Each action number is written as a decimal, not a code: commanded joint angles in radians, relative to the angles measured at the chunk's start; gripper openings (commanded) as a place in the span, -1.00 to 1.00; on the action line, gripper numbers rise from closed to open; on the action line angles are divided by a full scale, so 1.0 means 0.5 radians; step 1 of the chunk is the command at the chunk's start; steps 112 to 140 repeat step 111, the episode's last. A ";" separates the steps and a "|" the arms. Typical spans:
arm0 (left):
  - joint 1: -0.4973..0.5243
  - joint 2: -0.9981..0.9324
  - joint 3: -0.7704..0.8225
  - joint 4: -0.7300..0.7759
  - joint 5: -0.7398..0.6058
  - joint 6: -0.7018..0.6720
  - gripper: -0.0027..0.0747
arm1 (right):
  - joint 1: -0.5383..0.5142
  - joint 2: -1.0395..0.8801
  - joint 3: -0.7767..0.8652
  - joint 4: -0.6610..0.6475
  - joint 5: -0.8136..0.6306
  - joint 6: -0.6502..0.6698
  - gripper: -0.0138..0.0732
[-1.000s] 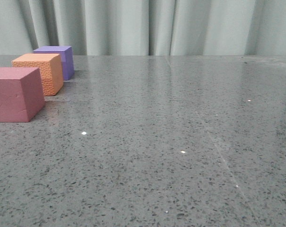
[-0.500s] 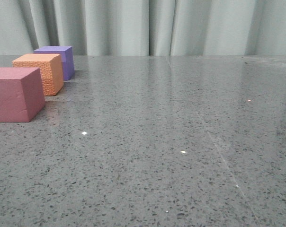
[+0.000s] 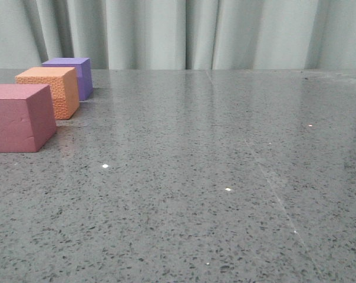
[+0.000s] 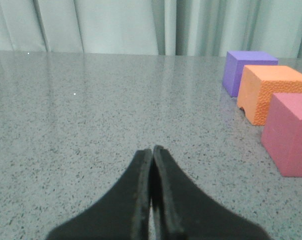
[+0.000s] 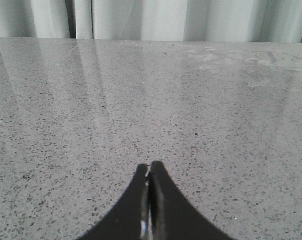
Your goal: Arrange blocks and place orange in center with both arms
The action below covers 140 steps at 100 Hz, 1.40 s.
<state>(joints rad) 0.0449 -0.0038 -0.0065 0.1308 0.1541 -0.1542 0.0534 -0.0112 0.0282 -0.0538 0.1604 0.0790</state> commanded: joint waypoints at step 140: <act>0.001 -0.066 0.112 0.017 -0.387 -0.001 -0.98 | -0.009 -0.039 -0.028 0.006 -0.169 -0.013 -0.82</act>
